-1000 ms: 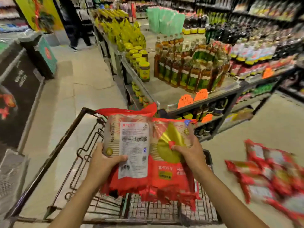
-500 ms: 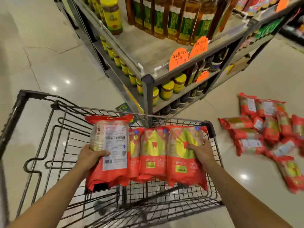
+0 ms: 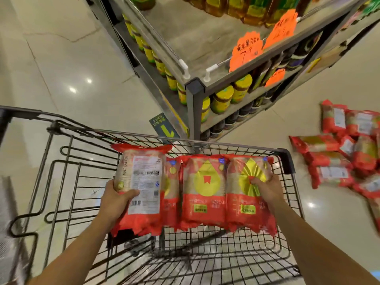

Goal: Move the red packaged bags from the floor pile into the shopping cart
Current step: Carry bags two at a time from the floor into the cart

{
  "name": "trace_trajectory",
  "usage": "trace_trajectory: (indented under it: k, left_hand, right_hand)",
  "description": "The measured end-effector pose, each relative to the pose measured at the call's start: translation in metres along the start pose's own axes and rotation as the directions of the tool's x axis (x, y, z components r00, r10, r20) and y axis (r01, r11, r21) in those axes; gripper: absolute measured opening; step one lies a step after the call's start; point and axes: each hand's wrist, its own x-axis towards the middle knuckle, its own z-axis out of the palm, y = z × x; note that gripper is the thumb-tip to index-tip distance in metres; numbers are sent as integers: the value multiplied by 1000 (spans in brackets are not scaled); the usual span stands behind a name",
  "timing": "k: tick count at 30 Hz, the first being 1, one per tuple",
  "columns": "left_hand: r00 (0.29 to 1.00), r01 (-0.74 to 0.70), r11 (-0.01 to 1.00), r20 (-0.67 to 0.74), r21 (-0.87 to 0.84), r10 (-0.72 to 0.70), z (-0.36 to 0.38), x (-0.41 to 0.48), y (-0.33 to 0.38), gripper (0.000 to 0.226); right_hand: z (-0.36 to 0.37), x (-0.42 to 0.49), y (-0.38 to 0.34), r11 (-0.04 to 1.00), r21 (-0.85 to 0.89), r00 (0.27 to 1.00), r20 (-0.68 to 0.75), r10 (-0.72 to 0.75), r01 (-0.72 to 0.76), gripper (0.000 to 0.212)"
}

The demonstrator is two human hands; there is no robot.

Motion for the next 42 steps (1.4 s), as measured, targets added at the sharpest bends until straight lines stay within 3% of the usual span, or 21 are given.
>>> trace_trajectory:
  k: [3, 6, 9, 12, 16, 19, 21, 26, 33, 42]
  left_hand:
    - [997, -72, 996, -6, 56, 72, -5, -10, 2, 78]
    - [979, -206, 952, 51, 226, 200, -9, -15, 8, 61]
    - [960, -270, 882, 33, 386, 279, -13, -14, 6, 58]
    - [912, -372, 772, 47, 516, 408, -18, -35, 30, 49]
    - [775, -569, 553, 174, 608, 607, -32, -79, 97, 62]
    - [612, -667, 353, 211, 656, 762, -47, -129, 155, 75]
    - [492, -694, 243, 200, 677, 847, -60, -164, 186, 77]
    - [272, -720, 59, 203, 692, 941, -89, -232, 221, 78]
    - [23, -754, -164, 274, 636, 961, -98, -306, 220, 80]
    - [-277, -830, -451, 460, 328, 844, -19, -422, 198, 82]
  right_hand:
    - [2, -10, -5, 994, -88, 997, -37, -68, 65, 63]
    - [3, -24, -7, 953, -234, 973, -80, -215, 191, 66]
    - [6, -37, -12, 798, -529, 910, -107, -400, 289, 77]
    - [12, -75, -45, 652, -618, 841, 28, -540, 439, 69]
    - [14, -144, -115, 426, -640, 696, 247, -674, 640, 70]
    - [4, -199, -167, 261, -683, 578, 286, -764, 683, 69]
    - [-10, -239, -193, 210, -709, 529, 264, -806, 673, 72]
    - [-56, -323, -208, 250, -760, 465, 76, -882, 599, 76]
    - [-105, -399, -151, 412, -790, 504, -154, -850, 455, 79]
    - [-205, -465, -23, 672, -727, 553, -507, -661, 137, 77]
